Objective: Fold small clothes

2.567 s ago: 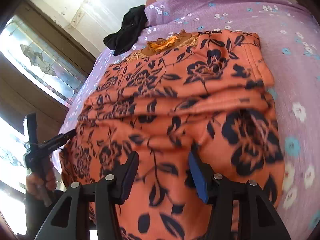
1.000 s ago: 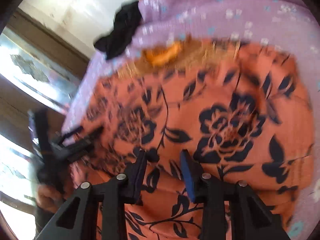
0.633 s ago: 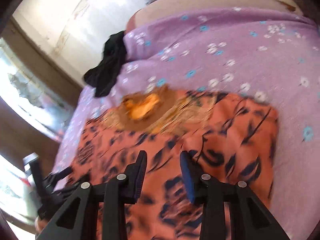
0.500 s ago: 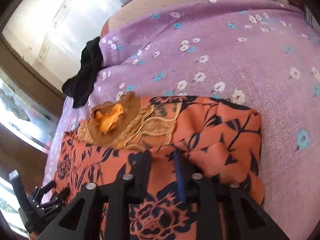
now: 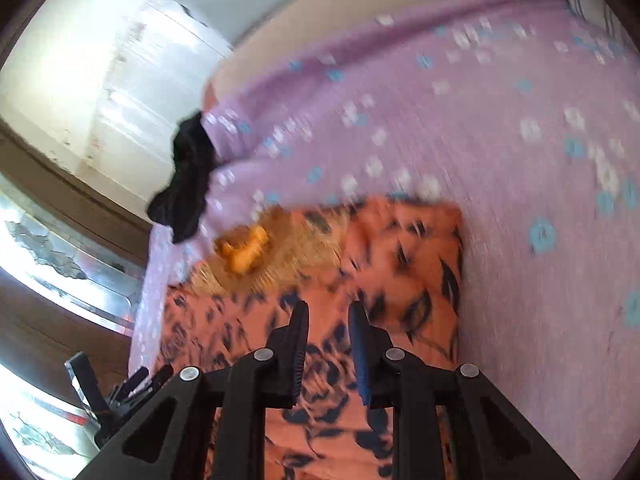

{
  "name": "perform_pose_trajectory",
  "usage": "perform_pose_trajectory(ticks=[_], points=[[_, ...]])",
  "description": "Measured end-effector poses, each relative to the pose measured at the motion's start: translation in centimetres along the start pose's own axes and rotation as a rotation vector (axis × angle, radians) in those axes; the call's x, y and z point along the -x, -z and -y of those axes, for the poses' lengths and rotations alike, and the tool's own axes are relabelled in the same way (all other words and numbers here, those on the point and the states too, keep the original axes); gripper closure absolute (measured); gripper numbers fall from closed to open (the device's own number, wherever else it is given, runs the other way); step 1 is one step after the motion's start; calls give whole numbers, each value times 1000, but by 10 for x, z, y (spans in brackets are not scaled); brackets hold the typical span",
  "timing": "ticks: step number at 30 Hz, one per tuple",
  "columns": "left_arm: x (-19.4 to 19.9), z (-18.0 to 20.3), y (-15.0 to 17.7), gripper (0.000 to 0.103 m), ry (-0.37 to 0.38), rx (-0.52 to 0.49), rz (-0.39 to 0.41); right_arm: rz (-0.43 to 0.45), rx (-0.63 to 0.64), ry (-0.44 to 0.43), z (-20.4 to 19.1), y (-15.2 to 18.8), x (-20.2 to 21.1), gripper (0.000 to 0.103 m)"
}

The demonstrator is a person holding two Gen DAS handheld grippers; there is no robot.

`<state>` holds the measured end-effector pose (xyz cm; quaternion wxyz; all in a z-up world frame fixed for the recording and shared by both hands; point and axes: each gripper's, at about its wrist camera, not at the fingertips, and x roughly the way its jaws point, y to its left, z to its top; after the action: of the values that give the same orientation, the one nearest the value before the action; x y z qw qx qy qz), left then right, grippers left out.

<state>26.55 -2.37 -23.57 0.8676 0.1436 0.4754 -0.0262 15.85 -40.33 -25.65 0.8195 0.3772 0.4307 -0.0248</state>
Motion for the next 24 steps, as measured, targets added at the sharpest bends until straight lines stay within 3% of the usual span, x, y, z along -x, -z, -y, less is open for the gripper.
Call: perform_pose_trajectory(ticks=[3, 7, 10, 12, 17, 24], points=[[2, 4, 0, 16, -21, -15, 17, 28, -18, -18, 2, 6, 8, 81], [13, 2, 2, 16, 8, 3, 51, 108, 74, -7, -16, 22, 36, 80], [20, 5, 5, 16, -15, -24, 102, 60, 19, 1, -4, 34, 32, 80], [9, 10, 9, 16, -31, -53, 61, 15, -36, -5, 10, 41, 20, 81], [14, 10, 16, 12, -45, -53, 93, 84, 26, 0, 1, 53, 52, 80], [55, 0, 50, 12, -37, -75, 180, 107, 62, -16, 14, 96, 97, 79]])
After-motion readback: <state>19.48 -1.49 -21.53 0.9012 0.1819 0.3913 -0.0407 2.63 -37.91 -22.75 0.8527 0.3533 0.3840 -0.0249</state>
